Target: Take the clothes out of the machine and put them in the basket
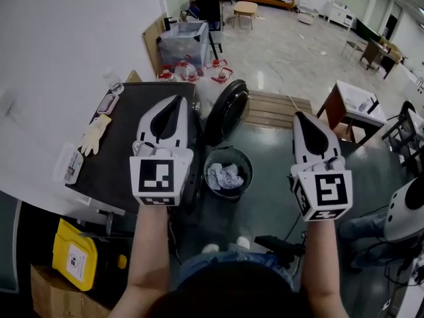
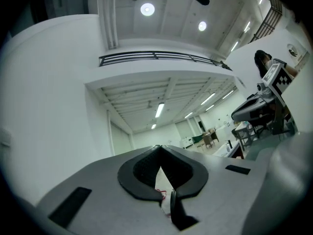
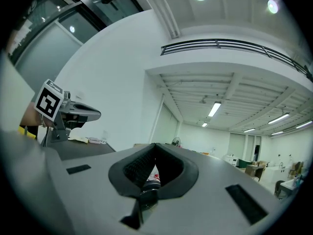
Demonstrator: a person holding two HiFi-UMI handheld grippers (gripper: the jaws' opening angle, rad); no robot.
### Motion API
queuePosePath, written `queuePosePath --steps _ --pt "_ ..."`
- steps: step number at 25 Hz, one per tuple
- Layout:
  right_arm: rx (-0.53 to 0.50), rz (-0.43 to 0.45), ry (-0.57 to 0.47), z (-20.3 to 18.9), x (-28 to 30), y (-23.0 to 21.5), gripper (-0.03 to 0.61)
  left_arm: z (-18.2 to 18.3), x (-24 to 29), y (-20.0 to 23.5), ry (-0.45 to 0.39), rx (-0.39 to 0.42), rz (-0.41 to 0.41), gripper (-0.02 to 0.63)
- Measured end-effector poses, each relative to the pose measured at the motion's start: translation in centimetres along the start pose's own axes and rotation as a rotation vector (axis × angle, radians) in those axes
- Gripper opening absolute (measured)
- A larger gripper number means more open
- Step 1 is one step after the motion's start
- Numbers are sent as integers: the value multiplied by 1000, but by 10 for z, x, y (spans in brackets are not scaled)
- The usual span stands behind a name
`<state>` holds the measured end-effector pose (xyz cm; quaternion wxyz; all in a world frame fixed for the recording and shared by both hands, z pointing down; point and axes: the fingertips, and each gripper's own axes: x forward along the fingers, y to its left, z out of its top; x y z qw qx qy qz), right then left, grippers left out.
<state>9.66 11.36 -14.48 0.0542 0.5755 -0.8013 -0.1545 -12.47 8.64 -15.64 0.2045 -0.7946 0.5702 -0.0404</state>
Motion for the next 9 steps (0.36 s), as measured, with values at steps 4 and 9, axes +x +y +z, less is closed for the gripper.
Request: queuePosePath --steps 4,9 --pt "-41 -9 -12 5 3 2 0 -1 -3 7 -2 14 10 3" --pt "-107 -21 -16 12 7 2 0 2 -4 12 -9 30 19 3"
